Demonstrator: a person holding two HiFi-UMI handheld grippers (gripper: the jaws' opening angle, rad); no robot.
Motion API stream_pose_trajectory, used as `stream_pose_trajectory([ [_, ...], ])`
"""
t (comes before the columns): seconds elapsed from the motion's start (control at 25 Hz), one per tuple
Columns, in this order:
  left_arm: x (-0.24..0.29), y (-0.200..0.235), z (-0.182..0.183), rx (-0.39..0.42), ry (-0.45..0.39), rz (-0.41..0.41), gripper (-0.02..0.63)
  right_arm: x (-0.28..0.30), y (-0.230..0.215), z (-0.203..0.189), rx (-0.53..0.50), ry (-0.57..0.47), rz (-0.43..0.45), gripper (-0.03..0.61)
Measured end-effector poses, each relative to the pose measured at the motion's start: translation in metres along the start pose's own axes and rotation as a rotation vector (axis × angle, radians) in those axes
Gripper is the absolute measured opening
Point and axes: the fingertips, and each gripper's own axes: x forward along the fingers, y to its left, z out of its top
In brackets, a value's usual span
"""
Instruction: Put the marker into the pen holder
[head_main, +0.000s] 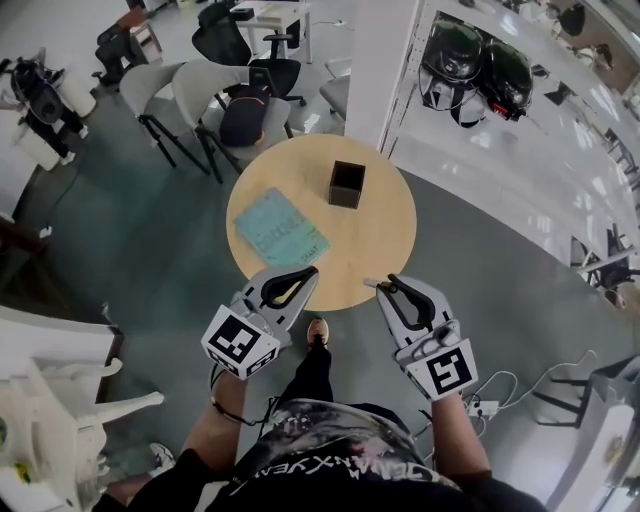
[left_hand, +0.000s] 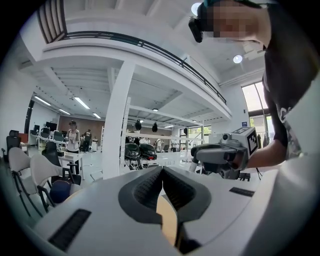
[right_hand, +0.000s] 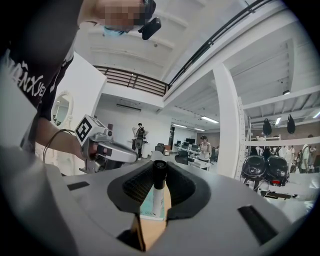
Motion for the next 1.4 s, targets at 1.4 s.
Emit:
stream_pose_trajectory([
  [1.4, 0.094, 0.151, 0.013, -0.032, 0.007, -0.117, 0.02, 0.149, -0.098, 0.02, -0.012, 0.007, -0.113, 0.078],
])
